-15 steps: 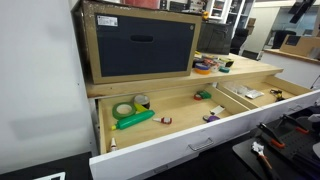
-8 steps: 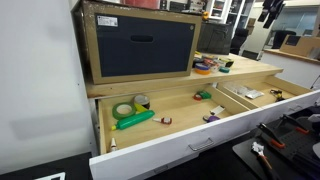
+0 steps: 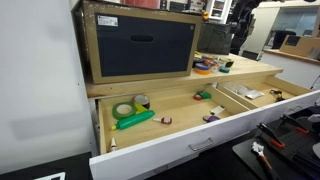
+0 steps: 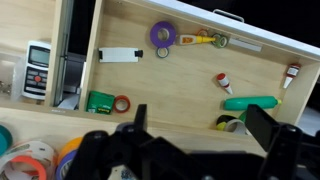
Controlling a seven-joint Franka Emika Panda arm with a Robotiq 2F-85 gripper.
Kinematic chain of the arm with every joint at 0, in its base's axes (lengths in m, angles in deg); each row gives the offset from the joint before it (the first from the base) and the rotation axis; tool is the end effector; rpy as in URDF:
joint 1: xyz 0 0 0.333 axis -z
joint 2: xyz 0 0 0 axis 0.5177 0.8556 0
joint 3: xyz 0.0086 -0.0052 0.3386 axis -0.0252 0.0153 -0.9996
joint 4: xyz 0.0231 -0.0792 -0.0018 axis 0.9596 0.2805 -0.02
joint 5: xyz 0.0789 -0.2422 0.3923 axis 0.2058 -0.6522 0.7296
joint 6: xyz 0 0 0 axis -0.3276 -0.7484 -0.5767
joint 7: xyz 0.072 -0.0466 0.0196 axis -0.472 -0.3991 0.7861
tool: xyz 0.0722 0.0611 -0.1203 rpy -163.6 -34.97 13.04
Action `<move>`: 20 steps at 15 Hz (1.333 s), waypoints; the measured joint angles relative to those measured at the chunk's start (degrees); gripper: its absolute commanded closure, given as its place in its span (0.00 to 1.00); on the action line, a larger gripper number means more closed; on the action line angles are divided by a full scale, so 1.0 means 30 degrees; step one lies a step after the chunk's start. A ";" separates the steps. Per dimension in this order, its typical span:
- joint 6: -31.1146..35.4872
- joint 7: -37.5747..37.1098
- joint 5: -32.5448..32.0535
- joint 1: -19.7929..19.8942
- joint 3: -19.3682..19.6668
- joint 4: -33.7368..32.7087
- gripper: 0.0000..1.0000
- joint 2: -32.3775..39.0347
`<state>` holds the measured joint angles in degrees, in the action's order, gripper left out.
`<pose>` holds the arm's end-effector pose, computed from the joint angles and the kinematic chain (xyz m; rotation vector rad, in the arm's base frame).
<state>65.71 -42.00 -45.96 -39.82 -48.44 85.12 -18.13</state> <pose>0.5026 0.1591 0.4416 -2.9320 -0.3802 0.0825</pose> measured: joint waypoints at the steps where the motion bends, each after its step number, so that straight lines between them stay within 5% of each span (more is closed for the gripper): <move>1: 0.0373 -0.0329 -0.0154 -0.0103 -0.0448 -0.0012 0.00 0.0275; 11: 0.5486 -0.2567 -0.1919 -0.0738 -0.2411 0.1147 0.00 0.2504; 20: 0.4250 -0.1689 -0.1665 -0.1010 -0.2306 0.1253 0.00 0.3020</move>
<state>78.46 -47.07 -50.96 -42.85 -55.36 88.88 -9.07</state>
